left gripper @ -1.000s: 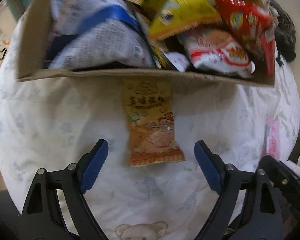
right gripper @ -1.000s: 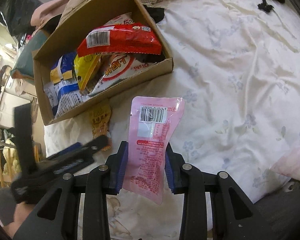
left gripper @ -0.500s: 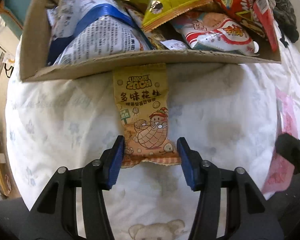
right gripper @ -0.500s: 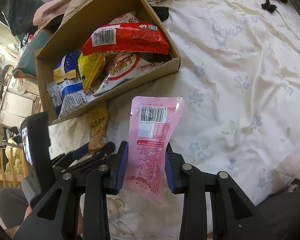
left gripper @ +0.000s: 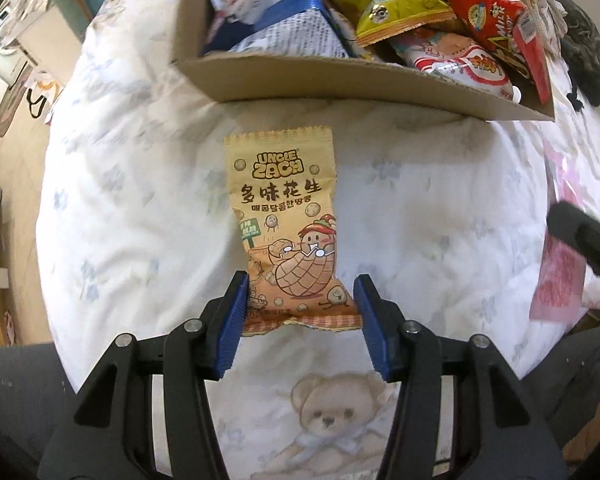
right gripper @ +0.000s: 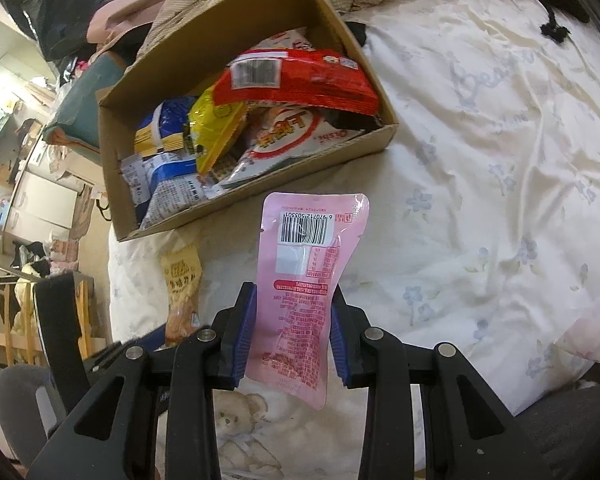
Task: Organize snacks
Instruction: 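Carry both packets into the cardboard box and open both grippers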
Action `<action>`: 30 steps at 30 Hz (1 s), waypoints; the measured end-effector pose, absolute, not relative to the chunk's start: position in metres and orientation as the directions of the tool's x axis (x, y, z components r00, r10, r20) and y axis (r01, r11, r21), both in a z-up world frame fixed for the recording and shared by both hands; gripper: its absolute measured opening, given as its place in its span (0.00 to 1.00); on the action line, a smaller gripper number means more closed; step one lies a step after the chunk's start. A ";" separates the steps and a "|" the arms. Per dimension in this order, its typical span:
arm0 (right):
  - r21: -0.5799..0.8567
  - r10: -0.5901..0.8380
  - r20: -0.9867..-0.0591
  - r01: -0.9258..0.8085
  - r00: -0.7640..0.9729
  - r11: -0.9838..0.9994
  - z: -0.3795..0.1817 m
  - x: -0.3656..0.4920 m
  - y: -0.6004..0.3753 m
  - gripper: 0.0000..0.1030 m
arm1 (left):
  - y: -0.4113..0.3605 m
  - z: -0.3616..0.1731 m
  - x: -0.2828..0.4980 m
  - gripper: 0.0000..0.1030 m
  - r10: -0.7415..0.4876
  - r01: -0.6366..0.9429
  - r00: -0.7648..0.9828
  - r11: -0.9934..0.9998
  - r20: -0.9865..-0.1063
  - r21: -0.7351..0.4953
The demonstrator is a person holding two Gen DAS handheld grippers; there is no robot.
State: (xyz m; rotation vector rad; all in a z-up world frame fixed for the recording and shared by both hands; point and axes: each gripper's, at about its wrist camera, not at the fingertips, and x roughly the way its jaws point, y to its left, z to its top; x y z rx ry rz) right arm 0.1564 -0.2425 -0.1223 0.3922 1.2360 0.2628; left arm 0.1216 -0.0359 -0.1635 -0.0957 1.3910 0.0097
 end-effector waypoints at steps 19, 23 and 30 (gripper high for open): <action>0.483 0.451 -0.820 0.002 0.352 0.876 -0.102 0.144 -0.248 0.34 | -0.018 -0.071 0.118 0.47 0.063 -0.099 0.416 0.995 -0.907 0.023; 0.504 0.466 -0.796 -0.004 0.385 0.864 -0.093 0.142 -0.253 0.34 | -0.012 -0.057 0.125 0.48 0.056 -0.103 0.448 0.995 -0.892 0.011; 0.584 0.518 -0.731 0.016 0.444 0.811 -0.079 0.146 -0.273 0.34 | 0.010 -0.024 0.132 0.48 0.049 -0.132 0.535 0.991 -0.843 -0.026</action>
